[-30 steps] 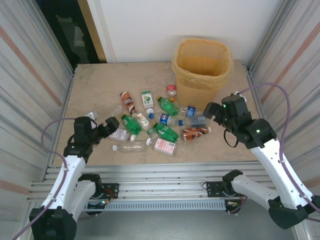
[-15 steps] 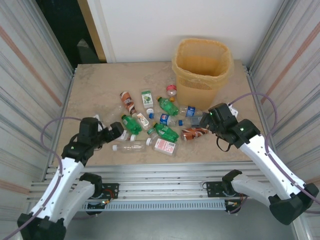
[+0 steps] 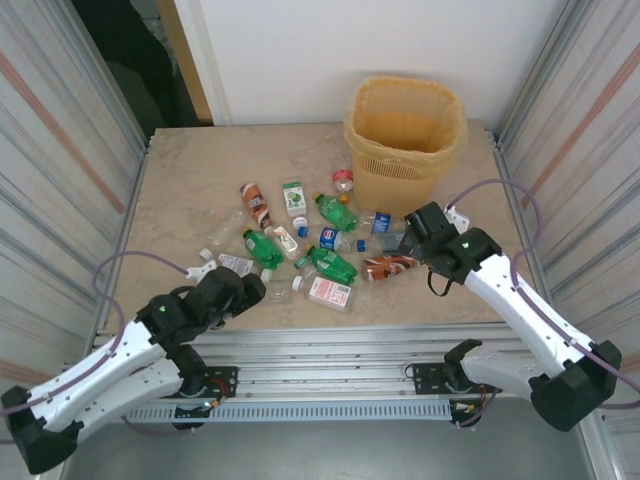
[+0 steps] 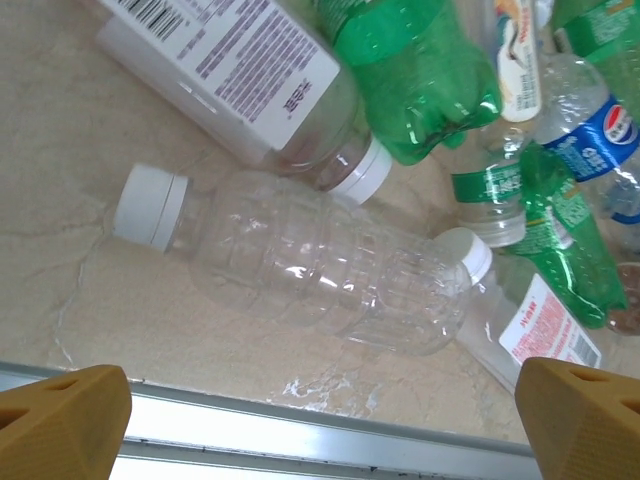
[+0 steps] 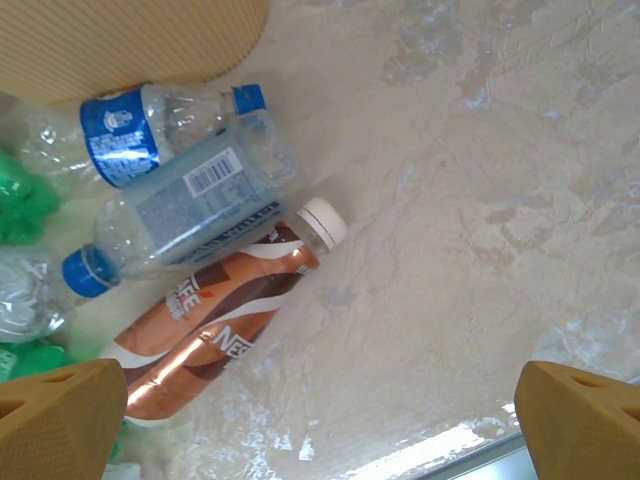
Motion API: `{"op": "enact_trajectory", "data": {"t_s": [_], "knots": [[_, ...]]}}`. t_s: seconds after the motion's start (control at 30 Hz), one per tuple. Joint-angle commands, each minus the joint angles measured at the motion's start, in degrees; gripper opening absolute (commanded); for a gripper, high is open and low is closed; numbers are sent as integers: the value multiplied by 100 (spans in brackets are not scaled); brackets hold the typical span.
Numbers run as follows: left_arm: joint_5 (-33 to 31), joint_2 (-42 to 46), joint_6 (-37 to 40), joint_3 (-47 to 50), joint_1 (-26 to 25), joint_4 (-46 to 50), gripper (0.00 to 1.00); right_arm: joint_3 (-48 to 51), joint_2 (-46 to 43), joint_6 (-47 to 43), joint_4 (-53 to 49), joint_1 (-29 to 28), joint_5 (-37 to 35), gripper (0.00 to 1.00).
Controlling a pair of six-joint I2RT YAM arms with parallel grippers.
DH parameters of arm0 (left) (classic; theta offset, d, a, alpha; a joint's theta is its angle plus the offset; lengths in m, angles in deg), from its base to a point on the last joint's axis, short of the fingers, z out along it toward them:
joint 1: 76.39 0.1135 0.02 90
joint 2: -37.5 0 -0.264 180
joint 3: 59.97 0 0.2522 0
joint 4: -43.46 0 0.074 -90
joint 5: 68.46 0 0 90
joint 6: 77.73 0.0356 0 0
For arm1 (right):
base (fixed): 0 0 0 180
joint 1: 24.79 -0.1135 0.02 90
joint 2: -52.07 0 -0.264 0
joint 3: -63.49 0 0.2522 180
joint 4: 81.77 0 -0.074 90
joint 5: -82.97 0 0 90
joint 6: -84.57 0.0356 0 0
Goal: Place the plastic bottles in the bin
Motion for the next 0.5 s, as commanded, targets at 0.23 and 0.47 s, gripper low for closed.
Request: {"op": "enact_trajectory", "data": {"t_s": [0.23, 0.47], "knots": [[-510, -696, -1475, 480, -132, -811, 99, 113, 113, -578, 450, 65, 197, 98], [-434, -996, -1816, 619, 3, -1292, 99, 321, 98, -840, 792, 389, 712, 98]]}}
